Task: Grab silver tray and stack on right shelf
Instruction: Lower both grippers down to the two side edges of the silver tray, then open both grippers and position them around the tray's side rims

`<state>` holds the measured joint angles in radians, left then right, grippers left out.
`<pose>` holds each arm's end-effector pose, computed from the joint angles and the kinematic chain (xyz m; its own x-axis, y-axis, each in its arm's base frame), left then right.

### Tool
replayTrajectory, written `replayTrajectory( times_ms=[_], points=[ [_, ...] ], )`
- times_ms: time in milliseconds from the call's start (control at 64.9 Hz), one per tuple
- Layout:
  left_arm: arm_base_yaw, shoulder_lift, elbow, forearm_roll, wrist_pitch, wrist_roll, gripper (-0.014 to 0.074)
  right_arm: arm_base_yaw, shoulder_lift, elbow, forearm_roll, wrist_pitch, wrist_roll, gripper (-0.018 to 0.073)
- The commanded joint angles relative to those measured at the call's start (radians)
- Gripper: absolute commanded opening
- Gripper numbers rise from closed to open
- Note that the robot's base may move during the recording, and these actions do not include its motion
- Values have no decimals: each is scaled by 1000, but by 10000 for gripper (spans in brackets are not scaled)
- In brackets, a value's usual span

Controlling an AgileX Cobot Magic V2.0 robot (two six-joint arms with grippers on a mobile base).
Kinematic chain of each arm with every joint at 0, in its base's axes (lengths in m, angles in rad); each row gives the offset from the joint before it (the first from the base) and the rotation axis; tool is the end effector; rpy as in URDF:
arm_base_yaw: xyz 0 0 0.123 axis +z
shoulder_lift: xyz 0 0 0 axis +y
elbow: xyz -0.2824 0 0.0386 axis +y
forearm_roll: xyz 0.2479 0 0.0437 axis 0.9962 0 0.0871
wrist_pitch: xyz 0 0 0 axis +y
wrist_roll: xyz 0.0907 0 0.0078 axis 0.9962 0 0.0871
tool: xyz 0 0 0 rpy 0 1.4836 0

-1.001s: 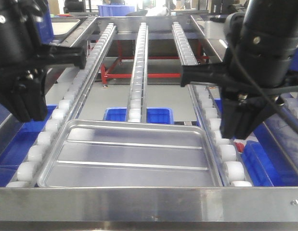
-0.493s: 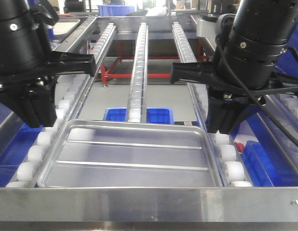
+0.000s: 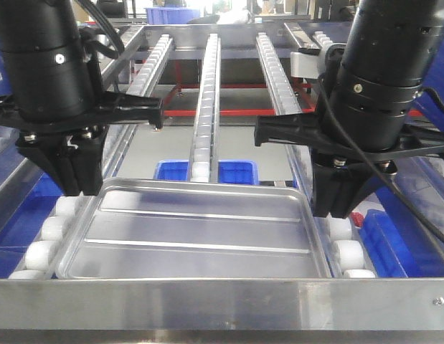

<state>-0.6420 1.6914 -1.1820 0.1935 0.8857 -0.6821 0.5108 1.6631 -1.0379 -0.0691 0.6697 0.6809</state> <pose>0.2757 -0.1892 0.2292 -0.9510 0.0565 -0.3039 0.0659 0.9976 -0.0209 0.2840 0.1547 0.2060 -0.9389 0.1455 -0.3120 0.0932 0.9799 0.1765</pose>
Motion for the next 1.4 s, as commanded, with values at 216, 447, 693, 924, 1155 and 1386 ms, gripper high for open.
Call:
replayTrajectory(
  times_ms=[216,447,693,924,1155,1386],
  points=[
    [-7,-27,-30,79,19,-15,-100,1,-26,-31,-10,-28,-8,59],
    [-7,-22,-30,77,-2,-15,-100,1,-26,-31,-10,-32,-8,59],
    [-7,-14,-30,50,-29,-11,-100,1,-26,-31,-10,-32,-8,59],
    [-7,-14,-30,29,-25,-11,-99,1,-26,-31,-10,-32,-8,59],
    [-7,-14,-30,18,-20,-7,-98,1,-26,-31,-10,-32,-8,59],
    [-7,-14,-30,18,12,-7,-98,1,-26,-31,-10,-32,-8,59]
  ],
)
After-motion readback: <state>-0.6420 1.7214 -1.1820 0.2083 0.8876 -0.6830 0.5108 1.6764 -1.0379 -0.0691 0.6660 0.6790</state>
